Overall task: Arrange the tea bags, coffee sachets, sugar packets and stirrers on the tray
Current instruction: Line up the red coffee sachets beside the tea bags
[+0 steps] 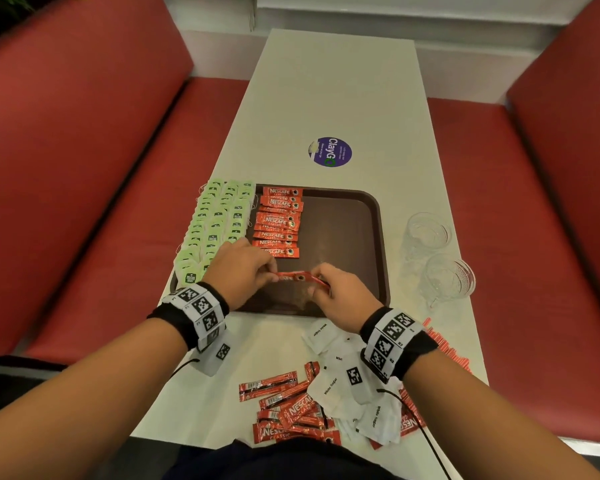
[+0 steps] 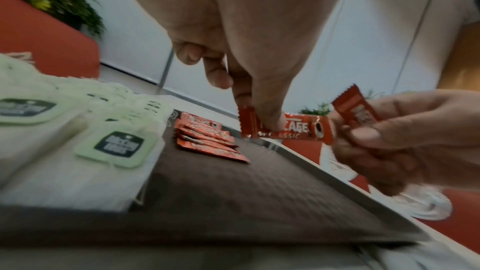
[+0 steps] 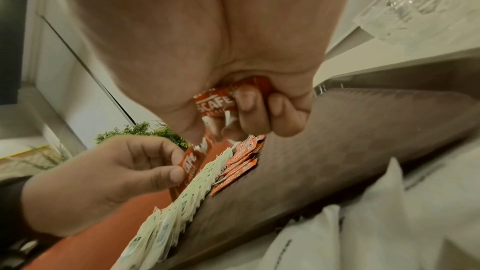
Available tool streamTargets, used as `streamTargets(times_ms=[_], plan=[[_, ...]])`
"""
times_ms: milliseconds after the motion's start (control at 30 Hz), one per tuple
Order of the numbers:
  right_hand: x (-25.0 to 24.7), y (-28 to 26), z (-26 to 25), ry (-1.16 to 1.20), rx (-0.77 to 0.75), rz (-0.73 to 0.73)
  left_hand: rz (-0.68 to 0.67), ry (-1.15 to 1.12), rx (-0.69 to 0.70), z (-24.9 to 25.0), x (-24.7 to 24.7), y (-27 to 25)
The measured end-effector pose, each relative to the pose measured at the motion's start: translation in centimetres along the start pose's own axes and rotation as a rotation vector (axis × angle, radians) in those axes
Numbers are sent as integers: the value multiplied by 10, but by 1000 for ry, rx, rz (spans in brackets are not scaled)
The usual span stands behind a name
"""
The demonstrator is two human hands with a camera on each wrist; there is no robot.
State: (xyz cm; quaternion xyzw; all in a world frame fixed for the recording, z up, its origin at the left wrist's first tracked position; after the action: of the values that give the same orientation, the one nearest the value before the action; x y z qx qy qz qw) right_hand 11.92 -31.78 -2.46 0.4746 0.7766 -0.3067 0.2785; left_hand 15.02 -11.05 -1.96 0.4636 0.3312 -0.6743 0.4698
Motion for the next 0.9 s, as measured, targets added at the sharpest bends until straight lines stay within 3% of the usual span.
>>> streamTargets(times_ms=[100,200,567,900], plan=[[-2,1,6,42,80,-43,-105,92,-134,-17,5,14],[-4,1,9,68,97,-54,-198,166,-166,-24,16,24],[-9,0,9,138,84,-12,-258,291,-95,-24,24,48],[-4,5,18,65,71,-15,-195,256,-135,-28,21,66]])
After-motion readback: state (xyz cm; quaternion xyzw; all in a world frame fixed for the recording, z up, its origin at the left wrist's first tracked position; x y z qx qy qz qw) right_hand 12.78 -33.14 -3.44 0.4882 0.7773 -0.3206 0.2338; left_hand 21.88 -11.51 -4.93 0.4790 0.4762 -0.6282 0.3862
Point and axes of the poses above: each hand's wrist, its own y-axis towards the middle knuckle, its own x-axis out of the palm, z = x × y, the point moved 3 cm from there along y, towards the middle knuckle, and after that the axes turned 5 degrees about -y, right-handed, at the moved point
